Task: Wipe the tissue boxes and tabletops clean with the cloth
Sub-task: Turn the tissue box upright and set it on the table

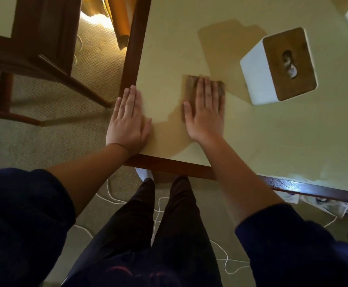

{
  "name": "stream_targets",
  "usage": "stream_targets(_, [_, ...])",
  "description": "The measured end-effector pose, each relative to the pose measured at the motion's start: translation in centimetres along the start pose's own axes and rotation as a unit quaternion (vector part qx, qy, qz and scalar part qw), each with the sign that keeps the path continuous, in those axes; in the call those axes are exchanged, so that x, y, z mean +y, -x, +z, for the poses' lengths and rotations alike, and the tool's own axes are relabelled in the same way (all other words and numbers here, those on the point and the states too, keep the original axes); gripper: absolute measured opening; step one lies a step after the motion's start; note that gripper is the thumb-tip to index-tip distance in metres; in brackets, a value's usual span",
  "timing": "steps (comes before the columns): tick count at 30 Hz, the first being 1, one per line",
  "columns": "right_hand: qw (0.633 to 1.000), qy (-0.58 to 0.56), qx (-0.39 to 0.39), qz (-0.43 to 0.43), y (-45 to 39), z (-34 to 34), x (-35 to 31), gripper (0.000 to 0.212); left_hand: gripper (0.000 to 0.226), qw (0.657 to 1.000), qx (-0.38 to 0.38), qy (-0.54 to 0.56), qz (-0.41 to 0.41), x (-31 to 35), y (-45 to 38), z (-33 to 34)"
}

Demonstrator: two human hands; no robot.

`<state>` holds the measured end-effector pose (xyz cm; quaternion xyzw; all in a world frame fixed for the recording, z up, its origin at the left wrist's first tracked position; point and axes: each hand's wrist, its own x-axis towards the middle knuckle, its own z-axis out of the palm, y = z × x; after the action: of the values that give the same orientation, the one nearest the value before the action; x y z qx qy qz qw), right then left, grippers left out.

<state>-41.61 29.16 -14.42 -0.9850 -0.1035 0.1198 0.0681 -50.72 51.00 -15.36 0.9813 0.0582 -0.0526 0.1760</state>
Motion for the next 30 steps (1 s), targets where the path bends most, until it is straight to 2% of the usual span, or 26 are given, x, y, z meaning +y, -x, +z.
stream_targets(4, [0.997,0.016,0.012,0.078,4.0,0.2,5.4,0.075,0.08,1.0,-0.006,-0.005,0.004,-0.1,0.1,0.0])
stream_targets(8, [0.982,-0.016,0.003,0.187,8.7,0.2,9.6,0.076,0.078,1.0,-0.005,-0.006,0.01,0.1,0.2,-0.3])
stream_targets(12, [0.925,-0.072,0.039,0.371,14.3,1.2,8.7,0.079,0.078,1.0,-0.008,-0.001,0.005,0.1,0.3,-0.3])
stream_targets(13, [0.917,-0.081,0.042,0.387,15.3,1.6,7.0,0.078,0.078,1.0,-0.007,0.0,0.005,0.1,0.2,-0.3])
stream_targets(14, [0.923,-0.082,0.039,0.373,16.0,2.0,4.9,0.078,0.078,1.0,-0.006,0.001,0.004,0.1,0.2,-0.3])
stream_targets(17, [0.971,-0.045,0.012,0.235,16.5,3.1,-0.4,0.077,0.077,1.0,-0.007,0.0,0.002,0.2,0.2,-0.3])
stream_targets(19, [0.987,-0.023,0.0,0.159,14.9,3.1,-1.8,0.075,0.076,1.0,-0.006,0.0,0.004,0.2,0.2,-0.4])
stream_targets(21, [0.993,-0.009,-0.005,0.119,12.6,2.7,-1.8,0.074,0.076,1.0,-0.002,0.003,0.007,0.2,0.2,-0.3])
stream_targets(25, [0.992,-0.024,0.011,0.122,6.0,1.2,-0.3,0.075,0.08,1.0,-0.009,0.005,0.003,0.1,0.1,-0.2])
stream_targets(30, [0.979,-0.016,0.033,0.201,-5.2,-1.8,1.1,0.075,0.079,1.0,-0.014,-0.011,0.007,-0.1,-0.1,-0.2])
